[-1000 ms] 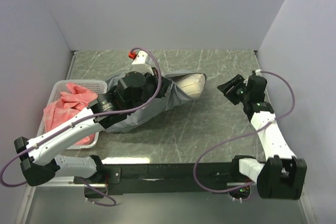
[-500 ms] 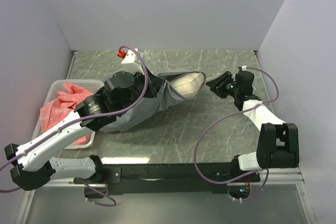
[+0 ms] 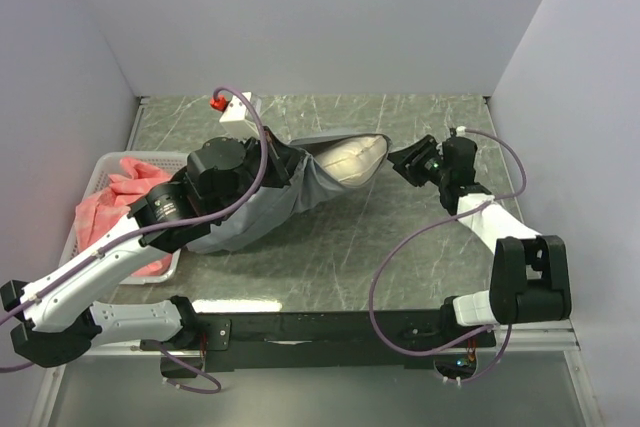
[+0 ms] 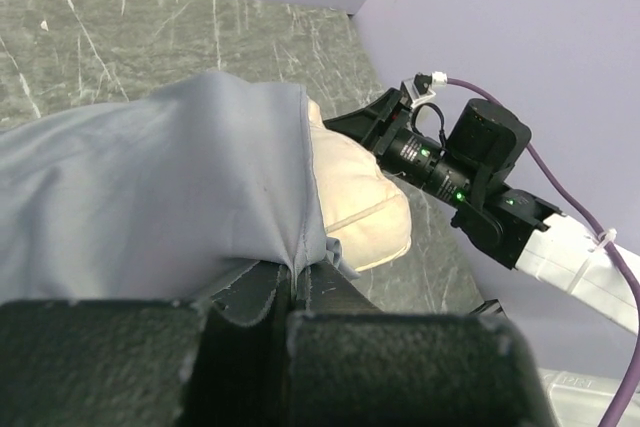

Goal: Put the pillow into the pillowcase

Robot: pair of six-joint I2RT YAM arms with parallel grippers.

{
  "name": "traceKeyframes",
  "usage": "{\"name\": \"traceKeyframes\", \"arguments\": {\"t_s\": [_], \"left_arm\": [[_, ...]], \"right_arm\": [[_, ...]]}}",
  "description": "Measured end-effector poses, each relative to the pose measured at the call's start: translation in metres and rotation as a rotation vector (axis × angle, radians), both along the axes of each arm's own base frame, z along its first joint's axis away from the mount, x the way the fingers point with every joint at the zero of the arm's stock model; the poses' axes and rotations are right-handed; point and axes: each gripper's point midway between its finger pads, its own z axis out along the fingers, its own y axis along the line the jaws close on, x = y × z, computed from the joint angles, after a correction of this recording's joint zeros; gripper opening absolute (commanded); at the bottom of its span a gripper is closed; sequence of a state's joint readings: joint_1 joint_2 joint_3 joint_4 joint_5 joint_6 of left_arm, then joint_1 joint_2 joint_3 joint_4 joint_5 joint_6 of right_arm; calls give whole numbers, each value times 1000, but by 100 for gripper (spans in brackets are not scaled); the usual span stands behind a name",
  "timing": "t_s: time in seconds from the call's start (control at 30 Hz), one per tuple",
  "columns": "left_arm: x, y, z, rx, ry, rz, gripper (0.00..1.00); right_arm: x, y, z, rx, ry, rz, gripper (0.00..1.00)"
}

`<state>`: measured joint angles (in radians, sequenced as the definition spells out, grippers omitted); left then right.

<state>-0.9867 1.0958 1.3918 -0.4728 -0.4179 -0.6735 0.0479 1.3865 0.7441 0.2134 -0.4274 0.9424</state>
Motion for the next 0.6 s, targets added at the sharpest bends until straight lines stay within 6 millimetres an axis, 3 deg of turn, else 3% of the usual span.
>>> {"name": "traceKeyframes", "arguments": {"t_s": [0.17, 0.43, 0.6], "left_arm": [[-1, 2, 0, 3, 1, 0, 1], [-1, 2, 0, 4, 0, 0, 1], [-1, 2, 0, 6, -1, 0, 1]], "right_arm": [[-9, -4, 6, 1, -11, -25, 52], [-17, -6, 45, 7, -111, -43, 52], [-23, 4, 37, -1, -78, -18, 52]]}}
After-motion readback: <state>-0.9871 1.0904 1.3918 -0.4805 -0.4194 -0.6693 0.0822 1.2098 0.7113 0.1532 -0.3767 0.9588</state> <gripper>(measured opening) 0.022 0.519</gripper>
